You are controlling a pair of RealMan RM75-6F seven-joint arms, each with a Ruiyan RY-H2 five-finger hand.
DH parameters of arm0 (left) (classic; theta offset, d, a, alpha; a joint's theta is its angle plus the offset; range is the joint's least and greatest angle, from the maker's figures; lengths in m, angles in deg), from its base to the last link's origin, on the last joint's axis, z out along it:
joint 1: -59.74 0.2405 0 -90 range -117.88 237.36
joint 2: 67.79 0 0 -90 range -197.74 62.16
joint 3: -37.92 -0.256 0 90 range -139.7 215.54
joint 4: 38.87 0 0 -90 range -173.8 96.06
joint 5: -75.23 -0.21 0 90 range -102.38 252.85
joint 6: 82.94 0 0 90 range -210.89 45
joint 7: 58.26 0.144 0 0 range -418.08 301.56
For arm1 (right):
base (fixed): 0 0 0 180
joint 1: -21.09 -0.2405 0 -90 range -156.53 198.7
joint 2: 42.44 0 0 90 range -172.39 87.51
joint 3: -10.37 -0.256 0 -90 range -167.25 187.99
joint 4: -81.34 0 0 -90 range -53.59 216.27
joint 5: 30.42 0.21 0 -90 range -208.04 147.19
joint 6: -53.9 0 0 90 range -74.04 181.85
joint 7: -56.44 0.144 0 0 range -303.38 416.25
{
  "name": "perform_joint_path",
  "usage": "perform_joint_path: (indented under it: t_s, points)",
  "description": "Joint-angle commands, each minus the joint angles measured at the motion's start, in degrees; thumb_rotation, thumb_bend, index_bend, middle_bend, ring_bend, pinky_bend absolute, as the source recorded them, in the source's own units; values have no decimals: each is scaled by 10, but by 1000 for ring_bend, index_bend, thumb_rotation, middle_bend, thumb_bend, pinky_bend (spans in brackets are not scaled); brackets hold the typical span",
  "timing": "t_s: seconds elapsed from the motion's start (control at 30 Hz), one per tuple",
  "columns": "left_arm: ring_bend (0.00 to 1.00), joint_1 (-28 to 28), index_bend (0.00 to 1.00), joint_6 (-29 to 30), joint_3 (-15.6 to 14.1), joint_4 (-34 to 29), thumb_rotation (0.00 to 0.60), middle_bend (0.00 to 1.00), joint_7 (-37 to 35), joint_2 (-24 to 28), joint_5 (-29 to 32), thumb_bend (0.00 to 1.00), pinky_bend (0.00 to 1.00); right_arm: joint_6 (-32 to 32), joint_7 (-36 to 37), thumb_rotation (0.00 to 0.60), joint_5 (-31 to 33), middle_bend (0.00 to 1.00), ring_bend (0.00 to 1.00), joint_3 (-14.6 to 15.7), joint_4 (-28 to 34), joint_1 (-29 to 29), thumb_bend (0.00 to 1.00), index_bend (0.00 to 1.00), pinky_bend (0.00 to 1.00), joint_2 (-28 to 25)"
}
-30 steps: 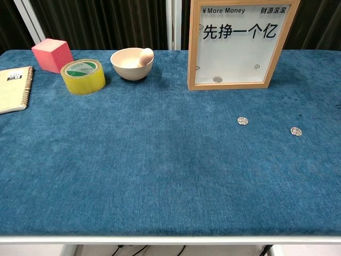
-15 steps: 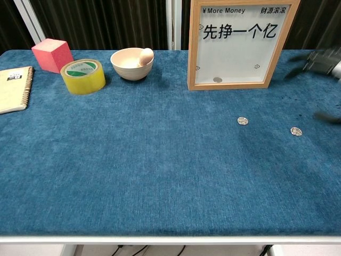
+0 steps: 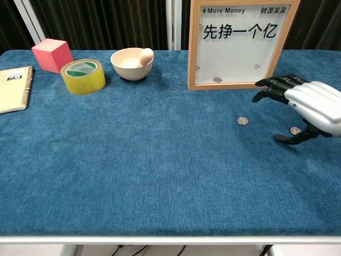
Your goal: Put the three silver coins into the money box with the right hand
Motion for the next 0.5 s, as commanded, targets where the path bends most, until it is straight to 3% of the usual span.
perform_joint_path:
  t_s: [0.03,0.5]
  points:
    - [0,-1,42,-3,1,5,600,40,-5,-2,1,41,0,-7,3,600,6,89,0,-7,-10,-5,253,276,0,12]
    - [0,-8,42,-15,7,31,600,40,-33,-10,7,41,0,-37,15,600,19,98,0,-22,-39,-25,297,356,0,40]
